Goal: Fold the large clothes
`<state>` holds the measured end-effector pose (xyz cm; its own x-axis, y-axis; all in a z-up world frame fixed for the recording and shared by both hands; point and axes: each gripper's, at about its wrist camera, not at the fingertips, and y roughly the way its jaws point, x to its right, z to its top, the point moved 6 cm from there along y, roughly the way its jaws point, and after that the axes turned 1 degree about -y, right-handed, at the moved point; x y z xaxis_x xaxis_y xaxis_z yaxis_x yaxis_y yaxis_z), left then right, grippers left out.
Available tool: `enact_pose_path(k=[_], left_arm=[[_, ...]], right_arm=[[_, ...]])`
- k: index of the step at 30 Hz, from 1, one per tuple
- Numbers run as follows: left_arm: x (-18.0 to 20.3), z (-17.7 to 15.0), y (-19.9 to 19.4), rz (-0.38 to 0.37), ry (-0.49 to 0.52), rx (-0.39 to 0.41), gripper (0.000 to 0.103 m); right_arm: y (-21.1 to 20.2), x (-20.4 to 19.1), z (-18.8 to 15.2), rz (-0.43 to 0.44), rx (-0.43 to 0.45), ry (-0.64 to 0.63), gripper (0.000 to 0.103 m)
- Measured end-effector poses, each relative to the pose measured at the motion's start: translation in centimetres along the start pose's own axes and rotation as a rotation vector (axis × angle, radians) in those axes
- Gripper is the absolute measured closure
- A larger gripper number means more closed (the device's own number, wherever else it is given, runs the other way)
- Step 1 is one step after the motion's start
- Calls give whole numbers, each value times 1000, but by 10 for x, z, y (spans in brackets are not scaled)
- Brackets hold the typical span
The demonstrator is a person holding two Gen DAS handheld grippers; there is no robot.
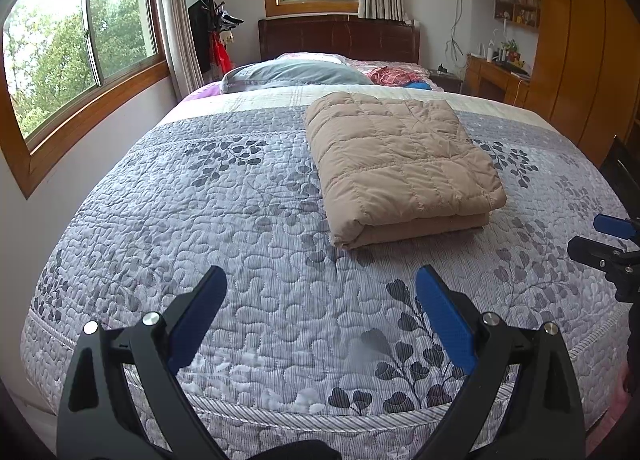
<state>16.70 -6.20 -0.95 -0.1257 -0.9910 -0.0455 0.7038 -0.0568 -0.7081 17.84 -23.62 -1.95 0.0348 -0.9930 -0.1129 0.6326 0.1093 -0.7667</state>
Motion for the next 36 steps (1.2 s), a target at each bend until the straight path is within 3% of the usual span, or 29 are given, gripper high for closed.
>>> enact_pose_path(k=[36], left_arm=[[1,0,5,-16,9,-6,8]], right_arm=[[5,3,-1,2,-9,5,4]])
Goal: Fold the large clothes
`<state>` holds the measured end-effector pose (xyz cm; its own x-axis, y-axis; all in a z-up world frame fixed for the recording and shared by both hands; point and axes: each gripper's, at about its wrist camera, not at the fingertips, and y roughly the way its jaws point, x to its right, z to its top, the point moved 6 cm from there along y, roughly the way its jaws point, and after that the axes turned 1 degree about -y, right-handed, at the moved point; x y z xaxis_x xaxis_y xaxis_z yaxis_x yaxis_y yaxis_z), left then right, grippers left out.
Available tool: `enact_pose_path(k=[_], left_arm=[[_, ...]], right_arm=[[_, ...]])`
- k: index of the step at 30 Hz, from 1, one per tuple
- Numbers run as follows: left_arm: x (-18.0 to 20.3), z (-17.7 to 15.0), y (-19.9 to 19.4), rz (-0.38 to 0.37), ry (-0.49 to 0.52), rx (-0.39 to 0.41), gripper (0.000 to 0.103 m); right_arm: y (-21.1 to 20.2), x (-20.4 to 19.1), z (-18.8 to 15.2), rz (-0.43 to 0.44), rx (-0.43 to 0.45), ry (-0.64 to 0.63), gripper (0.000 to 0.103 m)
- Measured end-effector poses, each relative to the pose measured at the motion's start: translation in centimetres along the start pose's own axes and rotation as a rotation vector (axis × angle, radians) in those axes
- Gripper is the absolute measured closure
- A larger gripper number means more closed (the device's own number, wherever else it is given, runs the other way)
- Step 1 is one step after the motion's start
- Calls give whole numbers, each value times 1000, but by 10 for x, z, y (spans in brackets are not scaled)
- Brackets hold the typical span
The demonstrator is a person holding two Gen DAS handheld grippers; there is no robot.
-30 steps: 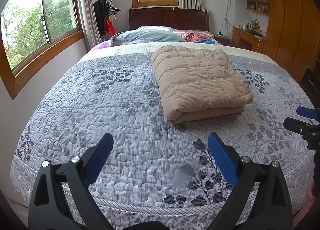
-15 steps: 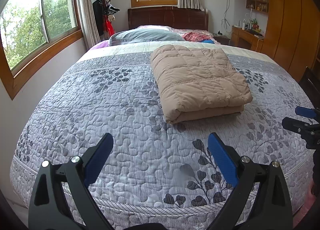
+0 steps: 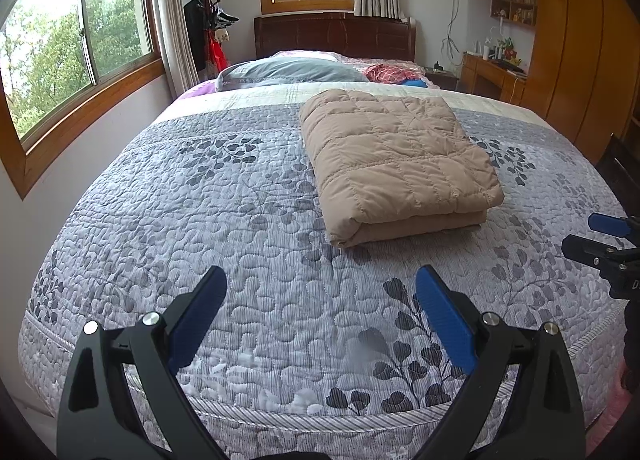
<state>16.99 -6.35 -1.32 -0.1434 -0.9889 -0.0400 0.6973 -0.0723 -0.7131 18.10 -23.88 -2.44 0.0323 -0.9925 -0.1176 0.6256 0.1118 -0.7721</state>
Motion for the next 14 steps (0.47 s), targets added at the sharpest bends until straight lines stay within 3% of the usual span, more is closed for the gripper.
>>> enact_pose_path(k=[14], left_arm=[[0,1,0,-2,2,-3,8]], right_arm=[[1,1,0,1,-1,-1,4]])
